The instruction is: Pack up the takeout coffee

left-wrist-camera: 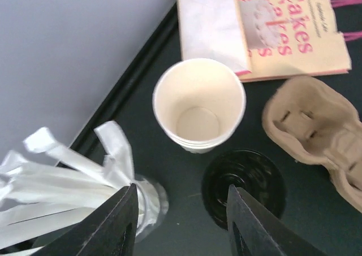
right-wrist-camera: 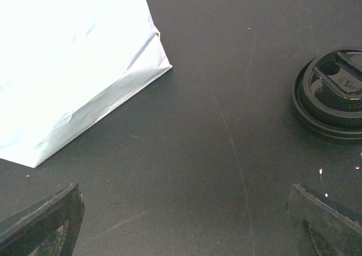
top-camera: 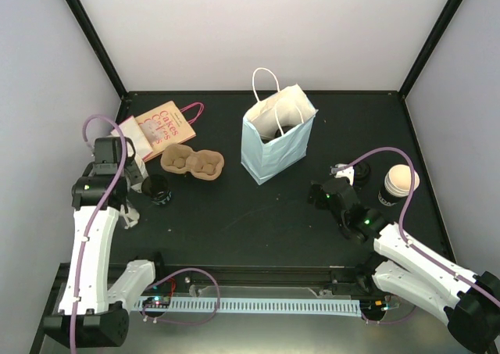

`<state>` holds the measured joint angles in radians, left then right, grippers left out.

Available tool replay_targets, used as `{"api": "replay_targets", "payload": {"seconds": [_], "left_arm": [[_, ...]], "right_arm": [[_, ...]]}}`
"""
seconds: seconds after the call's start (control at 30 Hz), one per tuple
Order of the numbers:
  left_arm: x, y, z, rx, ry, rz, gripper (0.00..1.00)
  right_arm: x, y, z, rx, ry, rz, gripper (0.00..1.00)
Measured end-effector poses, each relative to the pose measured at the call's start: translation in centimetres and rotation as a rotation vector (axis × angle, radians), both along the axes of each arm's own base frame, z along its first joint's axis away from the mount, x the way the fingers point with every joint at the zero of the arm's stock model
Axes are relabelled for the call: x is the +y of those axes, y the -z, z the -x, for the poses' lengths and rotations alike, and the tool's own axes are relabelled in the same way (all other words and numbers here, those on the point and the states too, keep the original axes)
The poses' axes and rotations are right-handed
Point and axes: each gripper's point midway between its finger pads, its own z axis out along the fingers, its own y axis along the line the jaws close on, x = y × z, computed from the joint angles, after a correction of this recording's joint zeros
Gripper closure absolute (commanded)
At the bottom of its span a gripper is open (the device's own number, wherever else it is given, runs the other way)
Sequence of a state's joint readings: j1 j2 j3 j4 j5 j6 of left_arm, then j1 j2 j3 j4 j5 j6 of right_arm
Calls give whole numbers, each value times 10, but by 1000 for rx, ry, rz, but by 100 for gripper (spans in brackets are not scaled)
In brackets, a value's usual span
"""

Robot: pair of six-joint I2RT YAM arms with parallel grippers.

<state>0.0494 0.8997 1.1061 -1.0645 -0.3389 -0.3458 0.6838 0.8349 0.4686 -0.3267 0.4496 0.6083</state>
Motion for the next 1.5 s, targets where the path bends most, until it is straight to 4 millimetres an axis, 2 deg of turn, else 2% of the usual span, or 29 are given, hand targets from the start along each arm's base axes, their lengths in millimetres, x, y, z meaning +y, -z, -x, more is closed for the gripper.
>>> {"api": "replay_targets", "payload": {"seconds": [0.17,0.43,1.03,1.37,1.5], "left_arm": [[19,-2,9,-23,-105,-30,57],[39,13,13,4,-210,-14,59],[53,23,6,-18,-291,28,62],[52,30,5,-10,-308,53,75],[53,34,4,3,-317,60,88]], "right_arm": [[0,0,0,-2,0,-2,0],[0,-1,-1,-4,0,-3,0],[0,-1,-1,-4,0,-3,0],[1,-1,-1,-3,0,-3,0],[1,-1,-1,-3,0,-3,0]]}}
